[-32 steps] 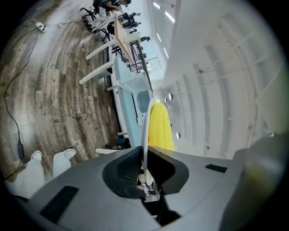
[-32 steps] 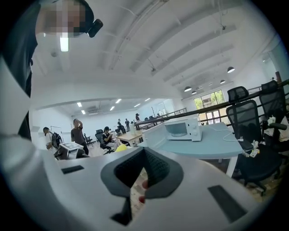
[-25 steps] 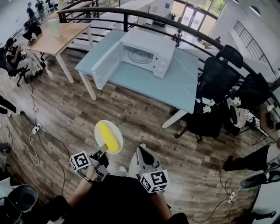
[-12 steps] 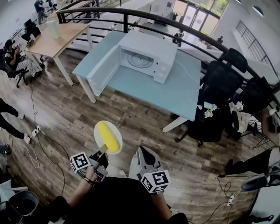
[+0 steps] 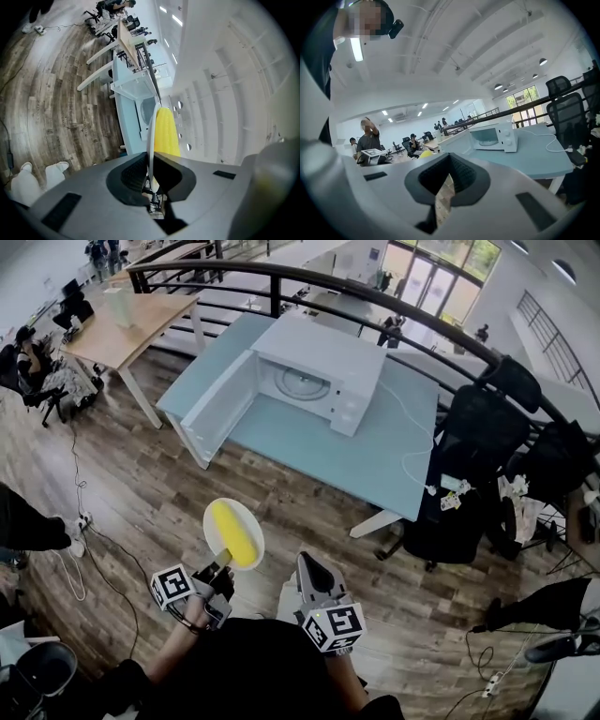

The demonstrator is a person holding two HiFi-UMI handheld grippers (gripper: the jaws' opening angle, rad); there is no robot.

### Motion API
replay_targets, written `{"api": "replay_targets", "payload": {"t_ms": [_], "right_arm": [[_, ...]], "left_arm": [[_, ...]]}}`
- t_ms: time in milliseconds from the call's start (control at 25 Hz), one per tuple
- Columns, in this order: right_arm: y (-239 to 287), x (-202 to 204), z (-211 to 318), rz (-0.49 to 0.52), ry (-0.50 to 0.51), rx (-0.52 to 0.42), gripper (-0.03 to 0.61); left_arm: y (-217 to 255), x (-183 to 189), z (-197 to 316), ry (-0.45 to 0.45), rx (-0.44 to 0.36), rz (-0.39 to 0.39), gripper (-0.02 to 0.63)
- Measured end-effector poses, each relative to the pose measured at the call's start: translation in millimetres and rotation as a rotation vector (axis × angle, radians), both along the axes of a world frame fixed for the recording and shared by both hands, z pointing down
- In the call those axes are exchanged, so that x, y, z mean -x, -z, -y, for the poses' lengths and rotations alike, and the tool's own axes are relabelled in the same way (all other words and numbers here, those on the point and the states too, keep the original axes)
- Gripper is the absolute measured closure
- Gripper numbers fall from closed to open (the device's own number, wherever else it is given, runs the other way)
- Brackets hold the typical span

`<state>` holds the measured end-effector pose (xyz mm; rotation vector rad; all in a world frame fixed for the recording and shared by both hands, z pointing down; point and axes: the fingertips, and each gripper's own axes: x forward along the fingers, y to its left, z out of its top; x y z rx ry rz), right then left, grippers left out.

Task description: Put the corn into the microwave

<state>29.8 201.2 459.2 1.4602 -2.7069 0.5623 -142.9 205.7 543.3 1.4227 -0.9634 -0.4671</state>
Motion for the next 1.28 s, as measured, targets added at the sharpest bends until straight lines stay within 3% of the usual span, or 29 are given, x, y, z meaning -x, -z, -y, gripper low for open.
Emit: {"api": "replay_targets", "payload": {"t_ms": [720,1280], "right_arm": [[6.5,-51.3,98.1,0.05,0.079,-0.014,0.57],[-0.4,-86.2,141.9,0.055,0.058,0.003,0.569]], "left_arm": [[7.5,-47.9,86.4,0.107,0.008,-0.007,0.588],[-3.2,-81.2,136.2,0.096,-0.016,-0.009,0.588]]}}
